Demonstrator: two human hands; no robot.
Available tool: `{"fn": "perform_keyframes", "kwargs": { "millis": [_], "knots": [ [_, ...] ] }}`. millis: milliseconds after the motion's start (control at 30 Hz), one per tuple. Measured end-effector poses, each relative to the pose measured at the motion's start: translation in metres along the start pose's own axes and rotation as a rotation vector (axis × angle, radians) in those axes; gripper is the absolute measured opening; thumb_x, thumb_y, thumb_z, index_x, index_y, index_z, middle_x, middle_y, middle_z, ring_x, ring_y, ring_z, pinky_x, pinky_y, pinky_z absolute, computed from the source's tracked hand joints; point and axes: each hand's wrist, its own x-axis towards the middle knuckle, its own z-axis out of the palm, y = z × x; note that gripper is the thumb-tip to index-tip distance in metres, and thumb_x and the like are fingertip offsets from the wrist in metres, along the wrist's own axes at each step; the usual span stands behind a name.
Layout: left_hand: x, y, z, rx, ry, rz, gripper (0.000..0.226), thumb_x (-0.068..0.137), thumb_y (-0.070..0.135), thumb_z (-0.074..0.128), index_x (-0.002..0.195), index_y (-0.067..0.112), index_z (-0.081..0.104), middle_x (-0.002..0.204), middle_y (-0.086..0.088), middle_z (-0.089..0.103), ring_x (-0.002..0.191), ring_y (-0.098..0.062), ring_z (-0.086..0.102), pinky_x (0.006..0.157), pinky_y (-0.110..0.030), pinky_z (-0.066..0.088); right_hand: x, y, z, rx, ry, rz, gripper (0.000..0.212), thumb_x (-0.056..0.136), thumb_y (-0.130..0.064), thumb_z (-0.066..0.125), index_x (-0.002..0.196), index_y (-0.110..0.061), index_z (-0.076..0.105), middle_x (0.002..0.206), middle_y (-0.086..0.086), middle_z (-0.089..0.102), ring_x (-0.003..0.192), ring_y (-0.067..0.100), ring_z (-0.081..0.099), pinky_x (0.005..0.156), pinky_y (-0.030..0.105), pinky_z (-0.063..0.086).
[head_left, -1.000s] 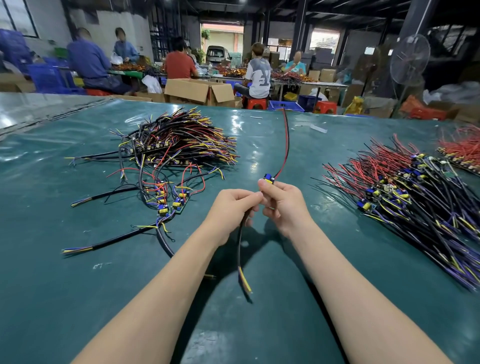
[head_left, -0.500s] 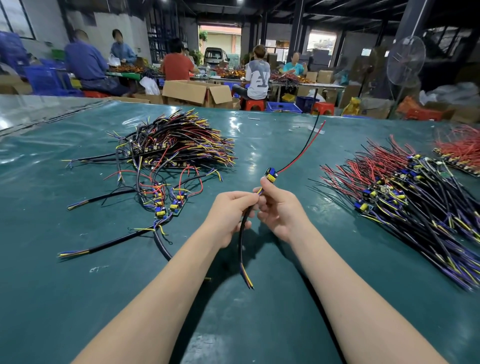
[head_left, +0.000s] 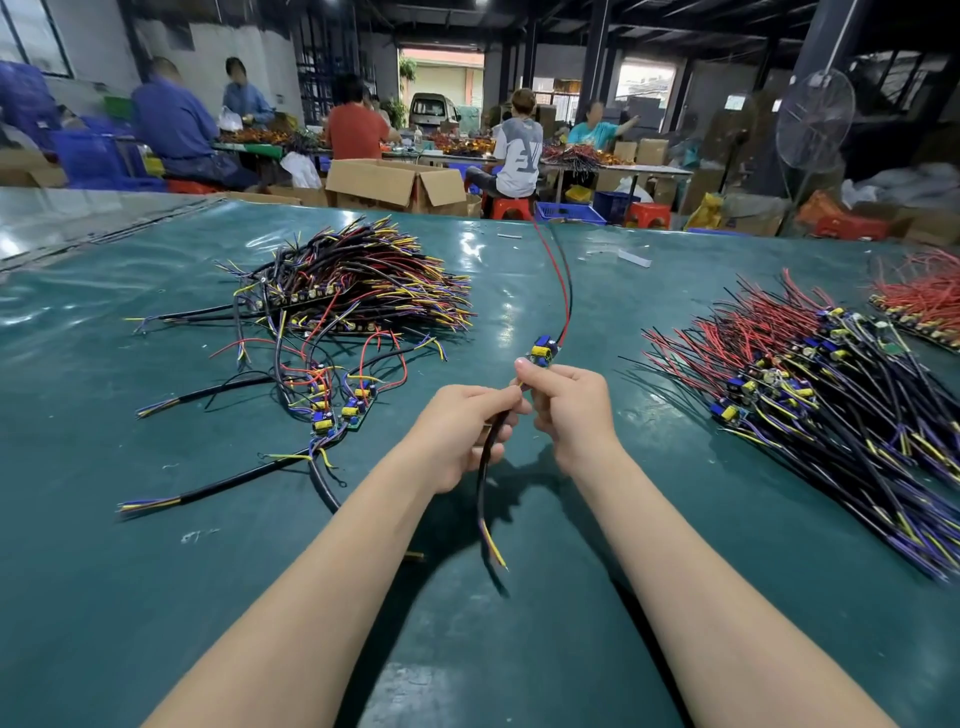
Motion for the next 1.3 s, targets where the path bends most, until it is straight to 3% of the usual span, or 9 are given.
{"fn": "perform_keyframes", "kwargs": {
  "millis": [100, 200, 400, 533, 667, 833, 1067, 1167, 1300],
  "knots": [
    [-0.001, 0.005, -0.004, -0.403, -0.186, -0.266, 0.034, 0.095, 0.022, 0.047, 0.072, 0.007, 0.067, 0.049, 0.006, 0.051, 0.032, 0.000, 0.043, 0.029, -0.009, 0.032, 0.002, 0.000, -0.003, 0.113, -0.019, 0.061, 0.030, 0.087, -0.012, 0.060, 0.058, -0.008, 0.053, 0.051, 0.005, 0.036, 0.035, 0.005, 0.023, 0.034, 0.014, 0.016],
    [-0.002, 0.007, -0.007, -0.660, -0.325, -0.410, 0.045, 0.095, 0.020, 0.042, 0.068, -0.001, 0.071, 0.051, 0.003, 0.054, 0.033, -0.001, 0.047, 0.032, -0.011, 0.039, 0.004, -0.001, -0.006, 0.227, 0.003, 0.086, 0.032, 0.088, -0.013, 0.059, 0.057, -0.008, 0.058, 0.044, -0.002, 0.038, 0.033, 0.004, 0.026, 0.034, 0.013, 0.015],
    [-0.003, 0.003, -0.006, -0.248, -0.278, -0.356, 0.048, 0.093, 0.018, 0.048, 0.051, 0.010, 0.071, 0.046, 0.008, 0.054, 0.032, 0.001, 0.045, 0.032, -0.010, 0.036, 0.002, 0.001, -0.006, 0.144, -0.054, 0.072, 0.031, 0.088, -0.013, 0.059, 0.058, -0.007, 0.056, 0.034, -0.009, 0.036, 0.030, 0.002, 0.026, 0.034, 0.012, 0.020],
    [-0.003, 0.002, -0.004, -0.260, -0.270, -0.359, 0.047, 0.093, 0.019, 0.049, 0.053, 0.011, 0.071, 0.046, 0.008, 0.052, 0.030, 0.001, 0.041, 0.029, -0.008, 0.032, 0.004, 0.000, -0.005, 0.211, -0.031, 0.065, 0.031, 0.088, -0.012, 0.058, 0.058, -0.005, 0.055, 0.033, -0.008, 0.034, 0.029, 0.002, 0.025, 0.033, 0.013, 0.018],
    [-0.001, -0.006, 0.007, -0.161, -0.164, -0.129, 0.026, 0.095, 0.015, 0.049, 0.074, 0.010, 0.065, 0.046, 0.010, 0.054, 0.034, 0.001, 0.045, 0.034, -0.010, 0.037, 0.006, 0.000, -0.006, 0.306, 0.001, 0.081, 0.030, 0.089, -0.011, 0.056, 0.060, -0.005, 0.054, 0.035, -0.007, 0.032, 0.030, 0.003, 0.026, 0.031, 0.014, 0.022],
    [0.000, -0.007, 0.002, -0.109, -0.186, -0.071, 0.025, 0.095, 0.011, 0.047, 0.080, 0.010, 0.066, 0.050, 0.010, 0.058, 0.040, 0.000, 0.051, 0.041, -0.015, 0.045, 0.007, -0.001, -0.013, 0.164, -0.010, 0.045, 0.028, 0.090, -0.015, 0.057, 0.063, -0.007, 0.056, 0.037, -0.008, 0.042, 0.033, 0.004, 0.037, 0.038, 0.016, 0.036],
    [0.001, -0.012, 0.008, 0.056, -0.012, 0.005, 0.020, 0.091, 0.001, 0.050, 0.074, 0.005, 0.060, 0.053, -0.001, 0.053, 0.036, -0.004, 0.049, 0.042, -0.021, 0.051, 0.007, -0.004, -0.011, 0.067, 0.024, 0.049, 0.029, 0.088, -0.009, 0.059, 0.060, -0.004, 0.055, 0.035, -0.006, 0.046, 0.030, 0.003, 0.039, 0.034, 0.012, 0.033],
    [0.001, -0.013, 0.005, 0.080, -0.061, -0.024, 0.015, 0.090, 0.004, 0.054, 0.077, 0.005, 0.061, 0.052, 0.000, 0.056, 0.038, -0.004, 0.052, 0.043, -0.021, 0.051, 0.008, -0.004, -0.013, 0.056, 0.042, 0.114, 0.029, 0.087, -0.010, 0.060, 0.060, -0.004, 0.055, 0.034, -0.006, 0.045, 0.029, 0.002, 0.036, 0.032, 0.012, 0.028],
    [0.000, -0.008, -0.006, -0.020, -0.245, -0.076, 0.019, 0.095, 0.009, 0.047, 0.083, 0.006, 0.062, 0.052, 0.006, 0.060, 0.043, -0.002, 0.054, 0.046, -0.020, 0.052, 0.009, -0.004, -0.016, 0.164, 0.048, 0.192, 0.027, 0.089, -0.017, 0.060, 0.063, -0.008, 0.057, 0.035, -0.007, 0.048, 0.030, 0.000, 0.043, 0.033, 0.010, 0.035]
  ]
}}
